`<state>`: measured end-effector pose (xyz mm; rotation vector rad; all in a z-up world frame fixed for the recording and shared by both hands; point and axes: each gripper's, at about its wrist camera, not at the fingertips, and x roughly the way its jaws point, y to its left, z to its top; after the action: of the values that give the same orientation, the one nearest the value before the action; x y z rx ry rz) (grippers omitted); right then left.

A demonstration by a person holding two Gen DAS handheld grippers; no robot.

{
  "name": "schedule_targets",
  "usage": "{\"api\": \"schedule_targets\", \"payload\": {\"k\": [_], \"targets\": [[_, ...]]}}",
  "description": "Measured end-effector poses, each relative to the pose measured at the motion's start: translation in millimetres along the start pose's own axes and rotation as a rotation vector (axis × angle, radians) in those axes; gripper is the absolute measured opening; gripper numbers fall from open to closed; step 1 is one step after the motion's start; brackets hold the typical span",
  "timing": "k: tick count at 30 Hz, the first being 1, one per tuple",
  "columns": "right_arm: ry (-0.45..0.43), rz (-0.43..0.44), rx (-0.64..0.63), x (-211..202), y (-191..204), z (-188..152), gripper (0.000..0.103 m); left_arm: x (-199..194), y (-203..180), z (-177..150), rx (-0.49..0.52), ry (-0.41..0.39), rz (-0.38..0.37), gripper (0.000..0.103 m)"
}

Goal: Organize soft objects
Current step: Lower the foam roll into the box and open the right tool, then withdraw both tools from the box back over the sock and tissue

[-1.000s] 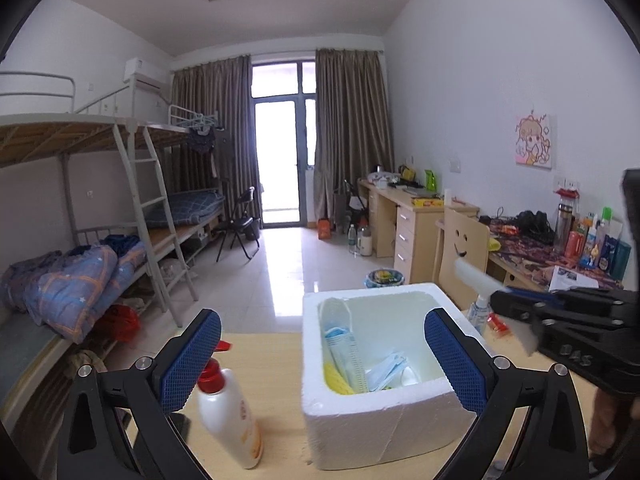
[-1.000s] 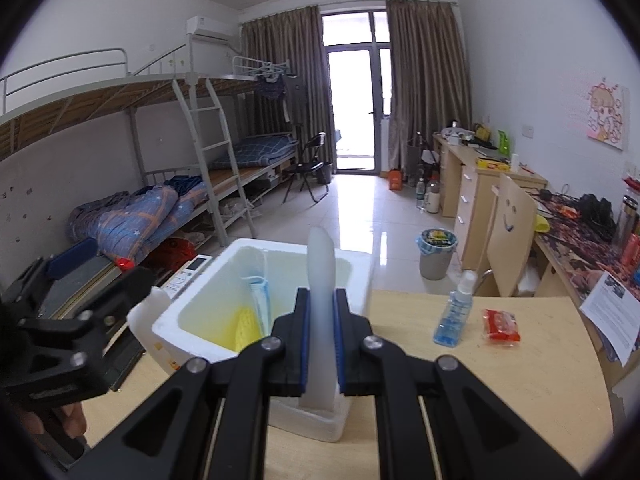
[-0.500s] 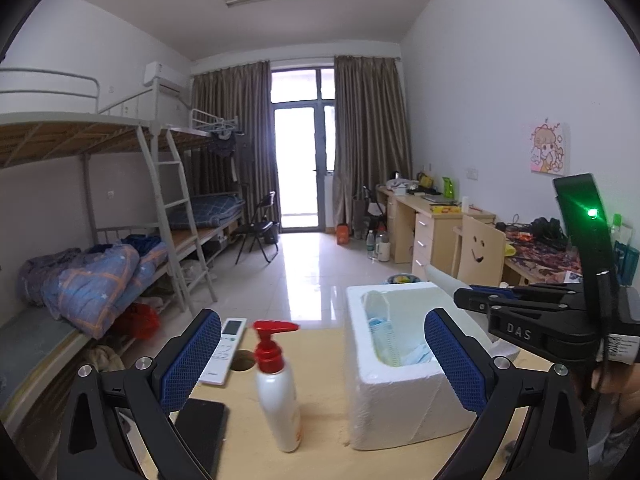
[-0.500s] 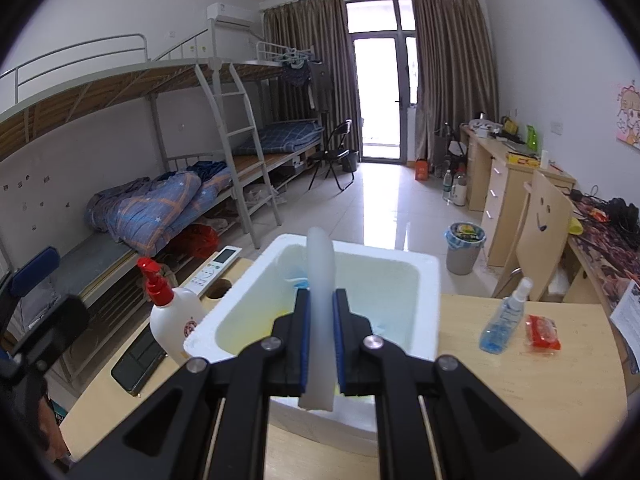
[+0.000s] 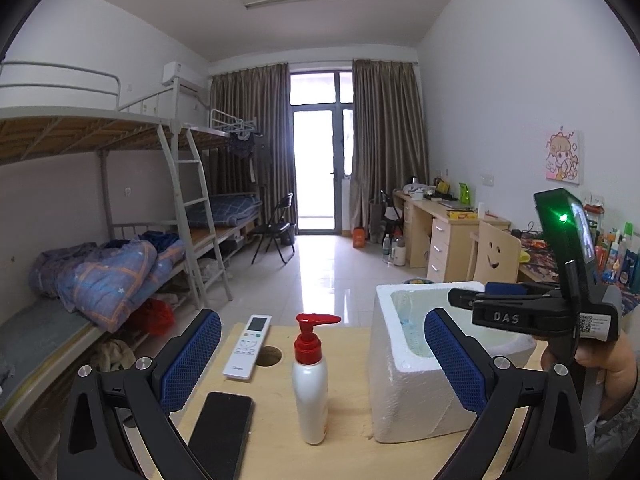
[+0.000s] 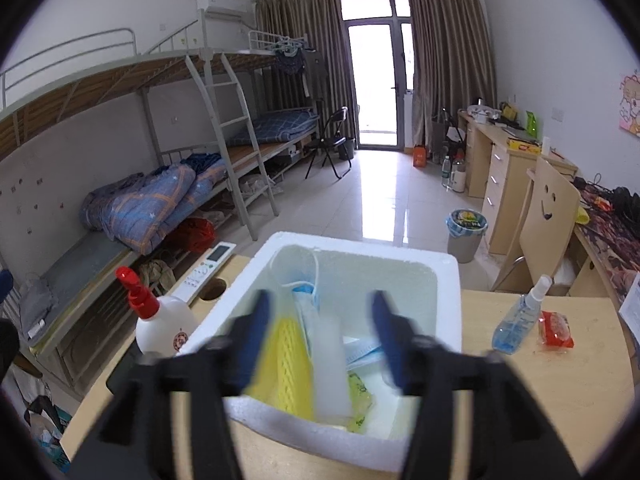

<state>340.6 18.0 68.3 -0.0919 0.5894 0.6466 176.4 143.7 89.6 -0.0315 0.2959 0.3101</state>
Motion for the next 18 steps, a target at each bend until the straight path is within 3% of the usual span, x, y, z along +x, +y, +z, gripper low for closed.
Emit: {"api": "schedule_targets", "payload": {"k": [18], "targets": [[-0.053,-0.032,-0.002,-37,-1,-1,0.081,-14,-2,-2,-0.001,-0.005,-0.027,0.102]]}}
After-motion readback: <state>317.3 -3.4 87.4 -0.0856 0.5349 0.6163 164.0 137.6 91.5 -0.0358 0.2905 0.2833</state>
